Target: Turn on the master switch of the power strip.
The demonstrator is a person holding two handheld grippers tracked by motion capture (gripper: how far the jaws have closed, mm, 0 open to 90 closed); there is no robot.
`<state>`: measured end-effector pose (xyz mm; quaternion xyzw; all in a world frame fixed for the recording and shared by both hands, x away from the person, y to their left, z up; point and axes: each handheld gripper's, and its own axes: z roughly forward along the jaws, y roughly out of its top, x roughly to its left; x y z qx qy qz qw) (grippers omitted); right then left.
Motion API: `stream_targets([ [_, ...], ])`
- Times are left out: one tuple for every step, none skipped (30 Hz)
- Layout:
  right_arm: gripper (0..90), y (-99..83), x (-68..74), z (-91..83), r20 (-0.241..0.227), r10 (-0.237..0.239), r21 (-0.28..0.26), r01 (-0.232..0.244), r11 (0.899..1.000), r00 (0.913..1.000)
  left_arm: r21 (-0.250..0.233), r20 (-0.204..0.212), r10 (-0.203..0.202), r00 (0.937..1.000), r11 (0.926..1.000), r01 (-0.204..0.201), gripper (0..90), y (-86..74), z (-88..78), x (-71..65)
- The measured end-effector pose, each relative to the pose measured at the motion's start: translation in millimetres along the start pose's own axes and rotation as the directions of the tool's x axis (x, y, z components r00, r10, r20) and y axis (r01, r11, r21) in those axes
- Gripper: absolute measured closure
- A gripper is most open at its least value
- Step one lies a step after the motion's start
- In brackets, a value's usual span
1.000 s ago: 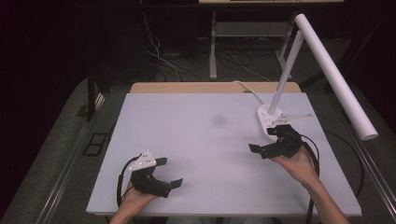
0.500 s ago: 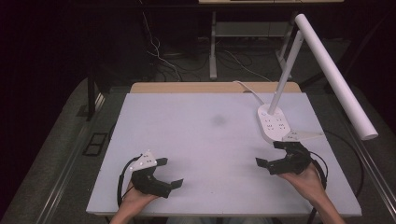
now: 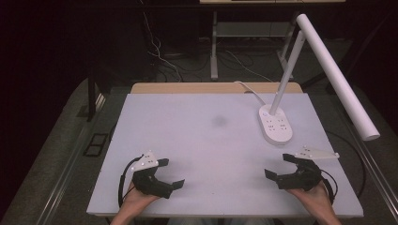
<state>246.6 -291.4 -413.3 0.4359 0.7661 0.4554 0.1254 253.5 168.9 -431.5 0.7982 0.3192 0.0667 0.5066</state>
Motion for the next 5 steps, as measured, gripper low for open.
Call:
stream_targets([
  [0.1,-2.5,-0.5,-0.7,0.002,-0.002,-0.002,0.002,1.0,1.0,0.002,-0.001,0.003,1.0,1.0,-0.003,0.0,0.1,0.2,0.4],
  [0.1,-5.3,0.1,-1.8,0.003,0.006,0.002,-0.006,1.0,1.0,0.006,0.0,0.006,1.0,1.0,-0.006,0.0,0.3,0.1,0.7],
  [0.1,-6.8,0.0,-2.1,0.006,0.001,-0.003,-0.001,1.0,1.0,0.006,0.001,0.007,1.0,1.0,-0.007,0.0,0.4,0.3,0.9],
  [0.1,-8.5,0.2,-2.8,0.004,0.003,-0.002,-0.003,1.0,1.0,0.005,0.001,0.005,1.0,1.0,-0.005,0.0,0.5,0.6,0.9],
  [0.1,-10.0,0.3,-3.0,0.005,0.005,-0.006,-0.005,1.0,1.0,0.005,0.002,0.003,1.0,1.0,-0.003,0.0,0.6,1.1,0.9],
])
